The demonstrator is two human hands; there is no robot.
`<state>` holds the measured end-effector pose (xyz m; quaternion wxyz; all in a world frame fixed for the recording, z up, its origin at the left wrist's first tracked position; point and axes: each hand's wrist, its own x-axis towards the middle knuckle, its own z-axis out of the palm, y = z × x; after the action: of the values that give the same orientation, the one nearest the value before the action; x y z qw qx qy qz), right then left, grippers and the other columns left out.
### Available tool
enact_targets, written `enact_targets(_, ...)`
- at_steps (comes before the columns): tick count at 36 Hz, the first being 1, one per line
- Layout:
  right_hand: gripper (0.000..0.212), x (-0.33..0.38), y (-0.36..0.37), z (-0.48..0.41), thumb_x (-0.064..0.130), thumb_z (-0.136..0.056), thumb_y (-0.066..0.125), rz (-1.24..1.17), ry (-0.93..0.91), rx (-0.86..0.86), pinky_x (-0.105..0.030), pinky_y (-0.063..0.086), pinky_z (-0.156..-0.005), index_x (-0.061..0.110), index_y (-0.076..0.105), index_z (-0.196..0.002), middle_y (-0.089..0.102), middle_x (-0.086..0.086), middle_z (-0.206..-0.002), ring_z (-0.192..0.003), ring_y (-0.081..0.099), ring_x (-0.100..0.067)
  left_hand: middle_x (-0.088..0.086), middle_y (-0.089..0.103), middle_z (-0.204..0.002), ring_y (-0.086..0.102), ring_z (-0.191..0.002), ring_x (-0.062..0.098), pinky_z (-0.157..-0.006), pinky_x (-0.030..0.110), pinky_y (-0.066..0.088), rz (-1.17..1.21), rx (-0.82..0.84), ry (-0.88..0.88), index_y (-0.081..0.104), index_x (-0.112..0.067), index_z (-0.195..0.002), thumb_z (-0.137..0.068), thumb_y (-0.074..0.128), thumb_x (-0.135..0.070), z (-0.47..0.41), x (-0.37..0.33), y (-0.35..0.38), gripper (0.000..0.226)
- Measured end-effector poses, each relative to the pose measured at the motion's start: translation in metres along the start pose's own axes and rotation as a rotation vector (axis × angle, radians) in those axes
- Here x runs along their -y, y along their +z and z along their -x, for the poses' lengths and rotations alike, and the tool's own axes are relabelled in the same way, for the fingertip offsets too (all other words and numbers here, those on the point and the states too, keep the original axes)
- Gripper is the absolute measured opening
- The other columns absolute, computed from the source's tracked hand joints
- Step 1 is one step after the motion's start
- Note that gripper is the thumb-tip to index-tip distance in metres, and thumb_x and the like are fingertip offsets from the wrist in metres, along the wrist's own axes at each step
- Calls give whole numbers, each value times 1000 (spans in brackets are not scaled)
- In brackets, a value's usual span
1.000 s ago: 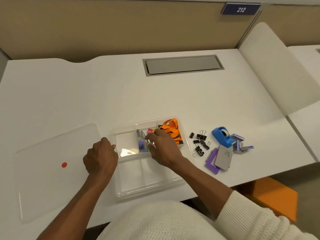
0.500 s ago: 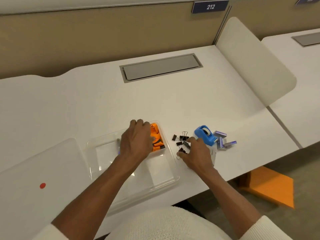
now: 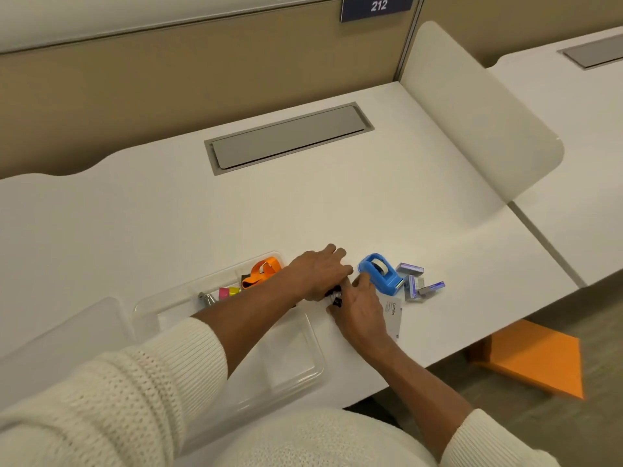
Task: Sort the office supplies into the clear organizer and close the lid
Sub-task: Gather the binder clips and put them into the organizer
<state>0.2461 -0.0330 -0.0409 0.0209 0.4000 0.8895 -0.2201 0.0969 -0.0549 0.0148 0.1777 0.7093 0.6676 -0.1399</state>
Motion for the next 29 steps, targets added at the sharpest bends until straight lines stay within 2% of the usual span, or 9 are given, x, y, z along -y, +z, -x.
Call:
enact_targets(3,51,-2,-2,-2,25,-91,73,-55,6,-11,-31,50,-72,19,51,-137,47,-10,-116,-100,51,-25,10,45,-136,46,-126,28,-77,43,56,22,46,-9,51,-18,-140,-81,87,-19,-7,5,5,69)
enact_targets(6,49,-1,-1,-4,23,-88,74,-78,43,-8,-29,46,-69,18,51,-131,47,-10,-117,-101,50,-24,10,43,-138,47,-124,28,-74,40,52,70,47,-43,54,-18,-137,-74,94,-27,-15,7,8,75)
enact_targets(8,51,-1,1,-5,27,-86,75,-87,60,-4,-30,50,-72,16,50,-129,46,-10,-119,-103,51,-24,11,42,-137,48,-121,27,-70,37,47,106,32,-61,53,-17,-136,-71,96,-30,-19,6,11,79)
enact_targets(11,56,-1,2,-8,38,-85,79,-114,71,-17,-31,52,-75,17,50,-129,45,-10,-120,-104,52,-24,12,45,-134,49,-114,26,-66,35,42,115,-16,-79,50,-15,-132,-74,93,-26,-23,5,20,73)
enact_targets(17,56,-4,1,-15,39,-80,81,-140,86,-5,-30,42,-68,17,51,-121,44,-11,-119,-98,55,-27,11,46,-130,50,-109,26,-69,37,45,192,-29,-109,50,-18,-132,-78,90,-27,-26,9,25,68)
enact_targets(21,50,-7,0,-19,32,-79,79,-131,82,9,-33,46,-68,17,50,-117,46,-9,-113,-94,56,-27,8,49,-123,44,-95,20,-70,38,41,262,-9,-115,54,-18,-126,-80,88,-26,-27,12,25,57)
enact_targets(25,39,-10,1,-21,25,-81,76,-125,101,-6,-35,51,-71,15,49,-107,54,-10,-111,-92,56,-24,9,53,-117,50,-92,22,-70,37,46,294,1,-138,58,-15,-114,-87,82,-20,-27,13,23,37)
enact_targets(29,40,-10,3,-21,22,-82,78,-131,115,-51,-33,52,-75,14,49,-108,53,-11,-119,-92,56,-22,10,53,-116,47,-88,22,-61,31,34,292,-23,-143,58,-12,-110,-90,73,-10,-26,16,24,25)
